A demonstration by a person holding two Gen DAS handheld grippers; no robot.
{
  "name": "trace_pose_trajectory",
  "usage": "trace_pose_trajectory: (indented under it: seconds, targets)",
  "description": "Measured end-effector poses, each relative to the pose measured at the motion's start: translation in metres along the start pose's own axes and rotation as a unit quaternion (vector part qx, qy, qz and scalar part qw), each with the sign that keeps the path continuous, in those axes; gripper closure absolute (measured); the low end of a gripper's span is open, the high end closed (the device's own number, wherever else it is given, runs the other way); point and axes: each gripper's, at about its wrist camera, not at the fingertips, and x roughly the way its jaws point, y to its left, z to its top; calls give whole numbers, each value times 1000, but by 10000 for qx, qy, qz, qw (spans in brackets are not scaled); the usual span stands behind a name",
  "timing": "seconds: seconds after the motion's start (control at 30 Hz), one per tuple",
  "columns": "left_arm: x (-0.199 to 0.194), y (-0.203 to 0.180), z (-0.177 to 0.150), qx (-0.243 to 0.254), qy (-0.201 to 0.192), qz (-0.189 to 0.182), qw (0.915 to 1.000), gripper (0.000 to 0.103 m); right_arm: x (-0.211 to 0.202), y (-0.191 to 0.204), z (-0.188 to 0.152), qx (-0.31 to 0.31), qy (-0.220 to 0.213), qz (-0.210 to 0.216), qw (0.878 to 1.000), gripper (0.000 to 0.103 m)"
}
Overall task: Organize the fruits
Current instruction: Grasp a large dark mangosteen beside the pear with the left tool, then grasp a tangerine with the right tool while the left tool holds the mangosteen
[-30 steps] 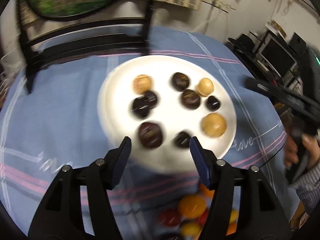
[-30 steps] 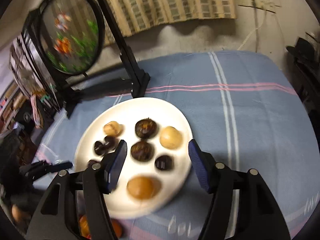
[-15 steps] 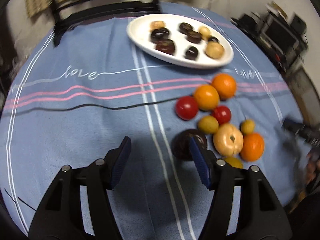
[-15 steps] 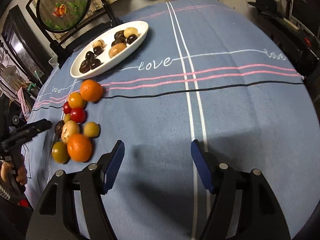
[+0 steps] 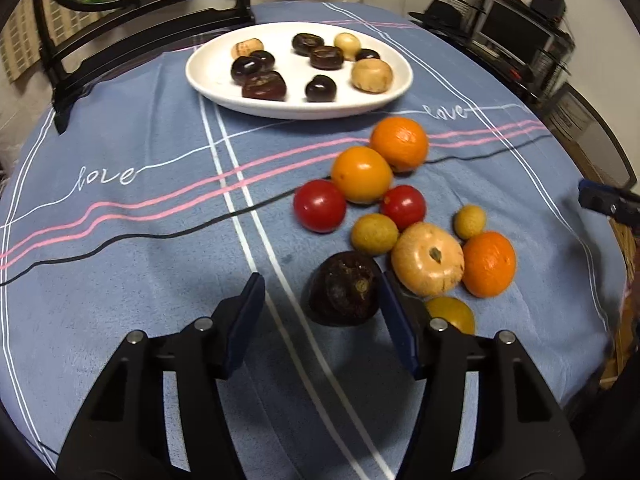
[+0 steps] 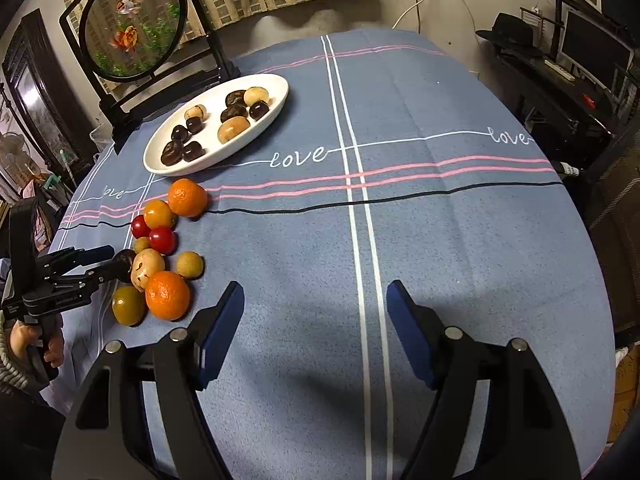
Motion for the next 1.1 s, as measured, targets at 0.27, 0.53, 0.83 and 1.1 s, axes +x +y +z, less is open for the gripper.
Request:
trace_pose_trajectory:
  seconds: [0.27,0.53,0.83,1.1]
  targets:
    - [8,-11,1,240,91,-168,9995,57,0,4,1,-83,41,-33,10000,29]
    - [14,-14,-2,219,115,106,9996,60,3,10,2,-207,88,117,9997,29]
    - [-21,-4,-9,-218,-94,319,9992,60,25,79,-1,-1590,444,951,9817,29]
    - [-61,16,-40,-862,-201,611,9942,61,59,121,-1,-2101,749,1225,9671,32]
